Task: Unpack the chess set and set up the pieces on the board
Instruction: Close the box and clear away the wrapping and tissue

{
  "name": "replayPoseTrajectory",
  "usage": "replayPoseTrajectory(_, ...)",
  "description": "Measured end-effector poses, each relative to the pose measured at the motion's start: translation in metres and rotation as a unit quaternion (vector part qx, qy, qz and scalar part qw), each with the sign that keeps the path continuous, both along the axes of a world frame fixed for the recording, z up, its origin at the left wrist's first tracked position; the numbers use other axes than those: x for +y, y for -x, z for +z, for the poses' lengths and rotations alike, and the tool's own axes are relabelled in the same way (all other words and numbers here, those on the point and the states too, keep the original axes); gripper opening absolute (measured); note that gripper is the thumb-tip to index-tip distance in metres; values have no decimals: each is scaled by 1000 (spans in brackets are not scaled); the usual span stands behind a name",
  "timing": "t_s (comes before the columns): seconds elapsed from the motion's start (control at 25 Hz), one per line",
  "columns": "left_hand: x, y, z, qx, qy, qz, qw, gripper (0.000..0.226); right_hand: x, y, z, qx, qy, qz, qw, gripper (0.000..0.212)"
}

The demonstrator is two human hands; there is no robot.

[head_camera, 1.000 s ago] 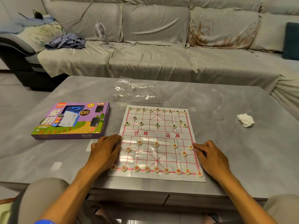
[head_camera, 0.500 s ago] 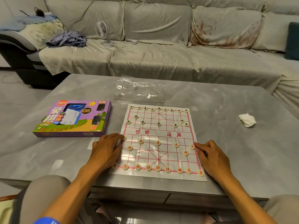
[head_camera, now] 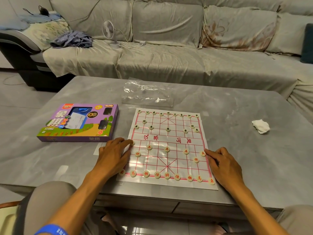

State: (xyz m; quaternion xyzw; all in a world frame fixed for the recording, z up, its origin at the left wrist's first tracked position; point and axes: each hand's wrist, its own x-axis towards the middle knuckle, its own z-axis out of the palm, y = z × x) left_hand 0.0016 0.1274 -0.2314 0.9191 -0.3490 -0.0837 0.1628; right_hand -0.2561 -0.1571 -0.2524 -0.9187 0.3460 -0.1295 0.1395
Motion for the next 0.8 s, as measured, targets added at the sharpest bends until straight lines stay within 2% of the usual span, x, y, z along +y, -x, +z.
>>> replayPoseTrajectory(0.24, 0, 3, 4, 11, -8, -3, 1000, 42, 2, 1, 2, 1, -8, -6, 1000, 40)
replayPoseTrajectory(0.4, -4, 3, 17, 43, 75, 17, 996, 46, 3, -12, 15, -38, -47, -15, 998, 37)
replayPoseTrajectory(0.56, -10, -19, 38, 34, 148, 70, 986, 46, 8, -82, 45, -83, -38, -8, 996, 32)
replayPoseTrajectory(0.68, -15, -34, 46, 6, 157, 97, 983, 45, 7, -145, 62, -100, -58, 40, 992, 31)
replayPoseTrajectory(0.8, -23, -53, 46, 1, 161, 87, 983, 46, -6, -200, 66, -102, -104, 28, 989, 32)
